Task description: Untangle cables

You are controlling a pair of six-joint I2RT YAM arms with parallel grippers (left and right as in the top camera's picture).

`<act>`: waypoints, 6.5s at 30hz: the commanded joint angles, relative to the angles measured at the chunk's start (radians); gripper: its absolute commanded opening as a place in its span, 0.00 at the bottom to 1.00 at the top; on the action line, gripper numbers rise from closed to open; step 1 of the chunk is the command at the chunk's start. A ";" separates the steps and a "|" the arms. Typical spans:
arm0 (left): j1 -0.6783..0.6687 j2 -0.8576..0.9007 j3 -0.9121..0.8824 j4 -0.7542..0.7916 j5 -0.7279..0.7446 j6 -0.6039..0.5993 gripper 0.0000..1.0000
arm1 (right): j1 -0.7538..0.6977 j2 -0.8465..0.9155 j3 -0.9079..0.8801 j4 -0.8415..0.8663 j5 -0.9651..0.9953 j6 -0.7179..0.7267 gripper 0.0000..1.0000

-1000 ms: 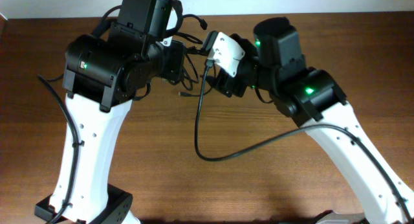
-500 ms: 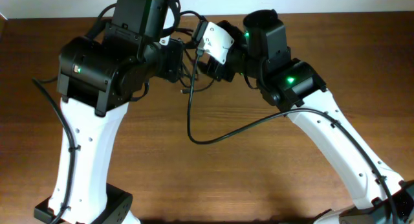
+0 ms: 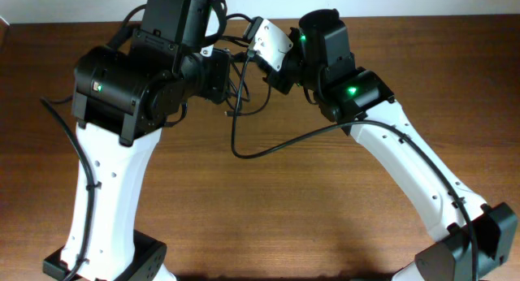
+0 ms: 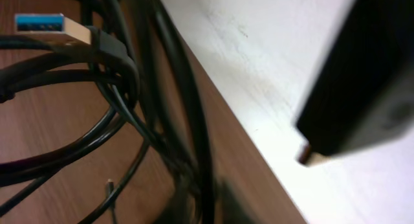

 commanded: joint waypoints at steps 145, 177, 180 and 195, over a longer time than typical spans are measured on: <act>0.320 0.062 0.020 -0.044 0.083 0.040 0.00 | -0.256 0.641 0.288 -0.682 0.428 1.983 0.94; 0.320 0.062 0.020 -0.050 0.082 0.040 0.00 | -0.288 0.645 0.159 -0.562 0.431 2.034 0.04; 0.320 0.062 0.020 -0.050 0.083 0.040 0.00 | -0.288 0.643 0.171 -0.560 0.431 1.999 0.04; 0.320 0.062 0.020 -0.038 0.083 0.039 0.00 | -0.315 0.485 0.657 -0.632 0.510 1.408 0.04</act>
